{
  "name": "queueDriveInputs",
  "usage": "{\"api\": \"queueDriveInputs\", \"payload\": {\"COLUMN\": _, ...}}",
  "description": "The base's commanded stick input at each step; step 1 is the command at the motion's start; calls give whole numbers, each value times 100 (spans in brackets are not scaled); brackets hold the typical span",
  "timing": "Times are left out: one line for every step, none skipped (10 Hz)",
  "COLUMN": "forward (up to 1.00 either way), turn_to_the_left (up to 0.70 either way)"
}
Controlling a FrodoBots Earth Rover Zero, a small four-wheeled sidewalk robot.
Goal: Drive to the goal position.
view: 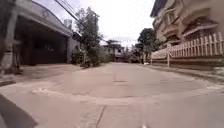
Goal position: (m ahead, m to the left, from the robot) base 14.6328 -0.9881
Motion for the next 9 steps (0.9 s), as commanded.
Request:
{"api": "queueDriveInputs", "payload": {"forward": 100, "turn_to_the_left": 29}}
{"api": "queueDriveInputs", "payload": {"forward": 100, "turn_to_the_left": 36}}
{"api": "queueDriveInputs", "payload": {"forward": 100, "turn_to_the_left": 40}}
{"api": "queueDriveInputs", "payload": {"forward": 100, "turn_to_the_left": 40}}
{"api": "queueDriveInputs", "payload": {"forward": 100, "turn_to_the_left": 40}}
{"api": "queueDriveInputs", "payload": {"forward": 100, "turn_to_the_left": 40}}
{"api": "queueDriveInputs", "payload": {"forward": 100, "turn_to_the_left": 40}}
{"api": "queueDriveInputs", "payload": {"forward": 100, "turn_to_the_left": 40}}
{"api": "queueDriveInputs", "payload": {"forward": 100, "turn_to_the_left": 40}}
